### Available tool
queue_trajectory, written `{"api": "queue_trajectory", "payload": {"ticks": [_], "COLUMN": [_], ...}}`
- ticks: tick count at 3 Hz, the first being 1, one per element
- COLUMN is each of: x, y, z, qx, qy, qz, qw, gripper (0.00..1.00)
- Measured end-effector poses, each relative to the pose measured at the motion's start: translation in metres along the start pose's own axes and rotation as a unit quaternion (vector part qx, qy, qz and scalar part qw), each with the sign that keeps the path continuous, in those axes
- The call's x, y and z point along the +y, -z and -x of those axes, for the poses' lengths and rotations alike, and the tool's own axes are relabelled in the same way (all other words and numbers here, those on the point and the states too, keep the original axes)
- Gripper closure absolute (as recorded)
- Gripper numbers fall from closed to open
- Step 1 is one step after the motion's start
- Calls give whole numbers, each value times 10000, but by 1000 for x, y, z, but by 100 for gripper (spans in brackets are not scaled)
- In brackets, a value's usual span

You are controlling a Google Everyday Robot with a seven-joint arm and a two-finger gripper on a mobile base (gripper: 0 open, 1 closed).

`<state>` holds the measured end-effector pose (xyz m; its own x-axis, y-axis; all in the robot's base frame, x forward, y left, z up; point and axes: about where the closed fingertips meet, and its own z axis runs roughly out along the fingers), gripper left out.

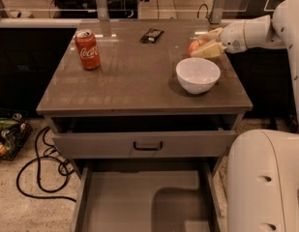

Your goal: Pick apple from middle drawer and place on counter

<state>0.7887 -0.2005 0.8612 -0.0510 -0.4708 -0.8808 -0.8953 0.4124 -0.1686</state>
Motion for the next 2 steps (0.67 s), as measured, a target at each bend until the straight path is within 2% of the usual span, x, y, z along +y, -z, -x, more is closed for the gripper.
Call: {"api": "queue_trajectory", "payload": {"ticks": [2], "x": [1], "y": [-8], "z": [-1], "qx": [-3], "qy": [-10], "qz": [49], "qw": [10000], "gripper": [36]}}
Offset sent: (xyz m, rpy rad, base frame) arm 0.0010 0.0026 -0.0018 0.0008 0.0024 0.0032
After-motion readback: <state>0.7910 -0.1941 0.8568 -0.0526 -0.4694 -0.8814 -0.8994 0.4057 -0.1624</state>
